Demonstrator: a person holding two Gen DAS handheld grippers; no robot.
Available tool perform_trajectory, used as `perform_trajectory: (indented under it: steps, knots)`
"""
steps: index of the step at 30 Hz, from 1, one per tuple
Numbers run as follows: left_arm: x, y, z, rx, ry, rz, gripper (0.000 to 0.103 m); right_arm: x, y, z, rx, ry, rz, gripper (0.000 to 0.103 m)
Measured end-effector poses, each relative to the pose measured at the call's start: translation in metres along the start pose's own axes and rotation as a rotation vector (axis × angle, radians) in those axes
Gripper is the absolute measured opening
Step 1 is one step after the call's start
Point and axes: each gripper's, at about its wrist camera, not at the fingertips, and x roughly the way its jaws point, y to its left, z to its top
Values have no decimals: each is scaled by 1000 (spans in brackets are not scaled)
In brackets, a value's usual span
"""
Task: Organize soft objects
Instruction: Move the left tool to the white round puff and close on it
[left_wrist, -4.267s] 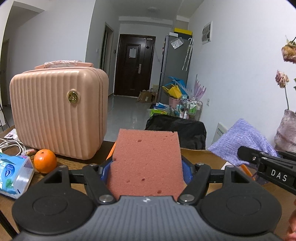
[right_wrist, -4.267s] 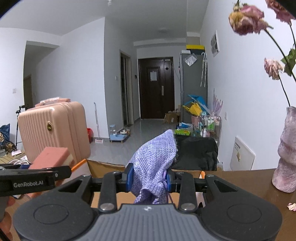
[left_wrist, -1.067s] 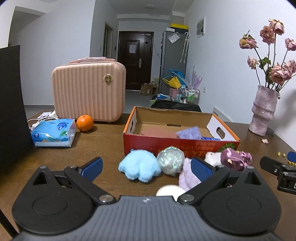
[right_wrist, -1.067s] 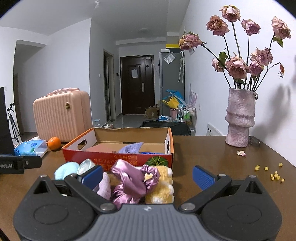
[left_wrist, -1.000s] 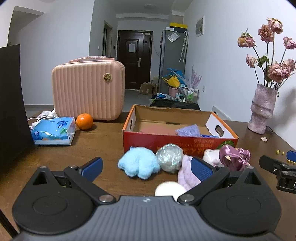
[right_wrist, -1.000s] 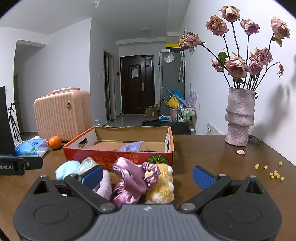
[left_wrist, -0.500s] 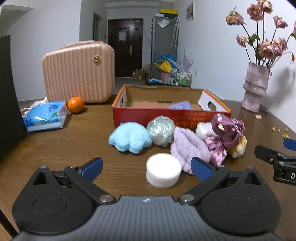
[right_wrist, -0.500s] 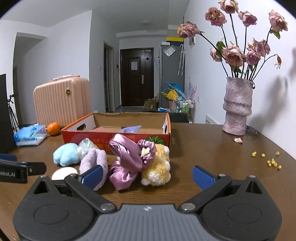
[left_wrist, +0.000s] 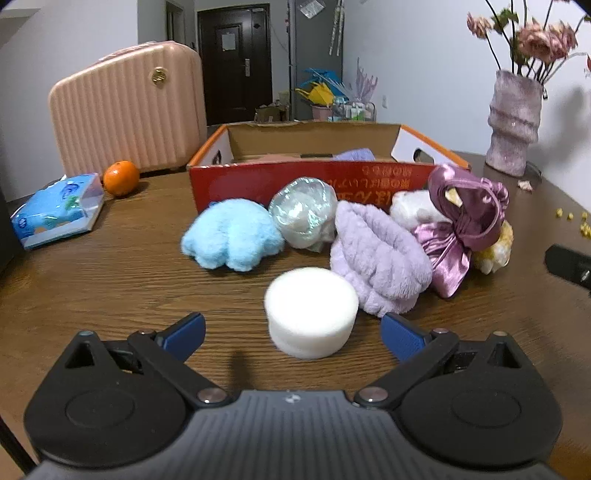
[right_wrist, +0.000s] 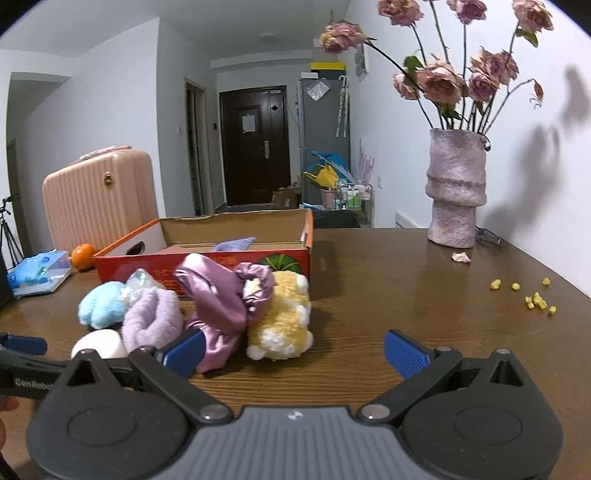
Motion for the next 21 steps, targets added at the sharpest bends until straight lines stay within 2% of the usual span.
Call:
perform_trajectory:
  steps: [6, 10, 12, 15, 17, 18, 19, 21]
  knots:
    - [17, -7, 0, 47, 8, -3, 101, 5, -11, -2, 13, -2, -40, 103]
    - [27, -2, 6, 27, 9, -28, 91, 12, -17, -1, 36, 10, -73, 103]
    - [31, 0, 9, 15, 25, -44, 91, 9, -18, -1, 37, -12, -82, 103]
    - [40, 3, 13, -3, 37, -30, 86, 10, -21, -1, 57, -1, -77, 103]
    - [44, 4, 15, -5, 49, -43, 73, 11, -20, -2, 55, 5, -74, 103]
    - [46, 4, 16, -4, 56, -50, 72, 11, -20, -2, 53, 4, -71, 103]
    - [46, 3, 16, 5, 53, -48, 64, 12, -19, -2, 51, 6, -68, 103]
    - [45, 3, 16, 12, 46, -61, 58, 13, -17, -4, 46, 16, -65, 103]
